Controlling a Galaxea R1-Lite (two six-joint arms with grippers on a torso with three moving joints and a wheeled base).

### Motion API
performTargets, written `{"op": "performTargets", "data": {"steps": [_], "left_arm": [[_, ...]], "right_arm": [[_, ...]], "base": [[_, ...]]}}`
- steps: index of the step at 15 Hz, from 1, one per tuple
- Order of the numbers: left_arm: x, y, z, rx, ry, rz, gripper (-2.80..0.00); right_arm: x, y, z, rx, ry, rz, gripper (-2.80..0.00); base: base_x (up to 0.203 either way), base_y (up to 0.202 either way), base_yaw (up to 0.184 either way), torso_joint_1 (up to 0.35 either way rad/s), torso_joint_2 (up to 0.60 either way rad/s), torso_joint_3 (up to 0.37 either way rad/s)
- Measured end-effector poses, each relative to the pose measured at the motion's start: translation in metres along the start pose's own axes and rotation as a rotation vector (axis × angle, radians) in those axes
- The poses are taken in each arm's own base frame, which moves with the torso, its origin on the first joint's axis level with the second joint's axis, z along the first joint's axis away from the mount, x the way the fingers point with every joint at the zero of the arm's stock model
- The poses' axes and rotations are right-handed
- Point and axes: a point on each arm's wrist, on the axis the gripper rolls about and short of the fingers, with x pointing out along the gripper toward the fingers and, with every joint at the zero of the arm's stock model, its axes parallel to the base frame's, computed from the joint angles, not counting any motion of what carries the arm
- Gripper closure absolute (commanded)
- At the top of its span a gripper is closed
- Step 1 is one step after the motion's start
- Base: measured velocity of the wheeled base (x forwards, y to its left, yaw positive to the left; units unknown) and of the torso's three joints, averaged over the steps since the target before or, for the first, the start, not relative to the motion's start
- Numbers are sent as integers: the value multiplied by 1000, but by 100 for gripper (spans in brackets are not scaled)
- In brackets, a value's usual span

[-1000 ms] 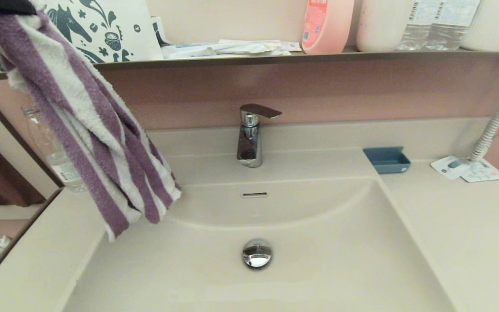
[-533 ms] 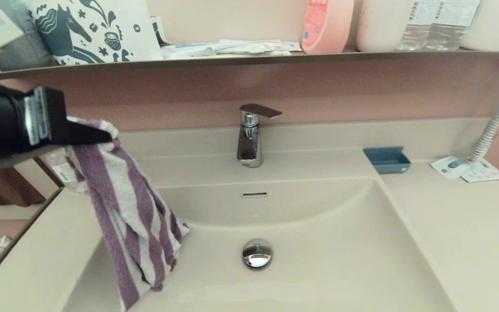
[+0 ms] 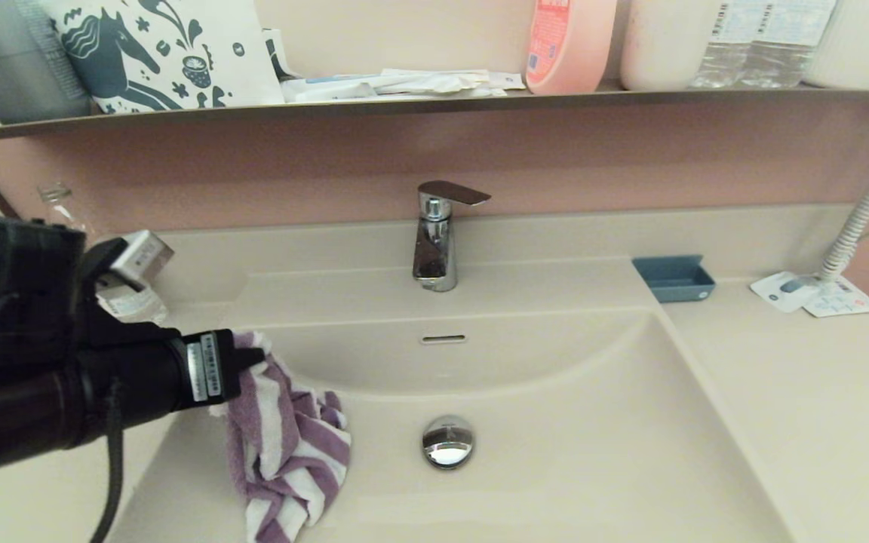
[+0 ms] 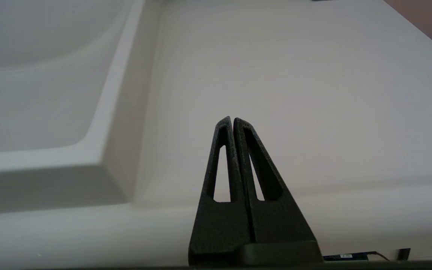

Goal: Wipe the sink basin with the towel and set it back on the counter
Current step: Wipe the sink

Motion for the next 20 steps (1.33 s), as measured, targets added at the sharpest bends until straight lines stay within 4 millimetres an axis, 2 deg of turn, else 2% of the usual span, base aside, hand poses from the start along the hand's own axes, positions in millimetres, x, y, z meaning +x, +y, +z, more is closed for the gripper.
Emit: {"op": "performTargets", "data": {"steps": [3, 6, 10, 13, 16, 20], "left_arm": [[25, 11, -8, 13, 50, 6, 0], [50, 30, -5, 13, 74, 23, 0], [85, 68, 2, 14, 63, 92, 0], [101, 93, 1, 3, 91, 87, 0], [108, 97, -5, -12, 124, 93, 0], [116, 84, -15, -43, 156, 82, 0]], "right_arm": [[0, 0, 0, 0, 0, 0, 0], [0, 0, 0, 0, 0, 0, 0], [0, 0, 0, 0, 0, 0, 0], [0, 0, 0, 0, 0, 0, 0], [0, 0, 0, 0, 0, 0, 0], [0, 0, 0, 0, 0, 0, 0]], "base": [[0, 0, 0, 0, 0, 0], [0, 0, 0, 0, 0, 0], [0, 0, 0, 0, 0, 0], [0, 0, 0, 0, 0, 0], [0, 0, 0, 0, 0, 0], [0, 0, 0, 0, 0, 0]]}}
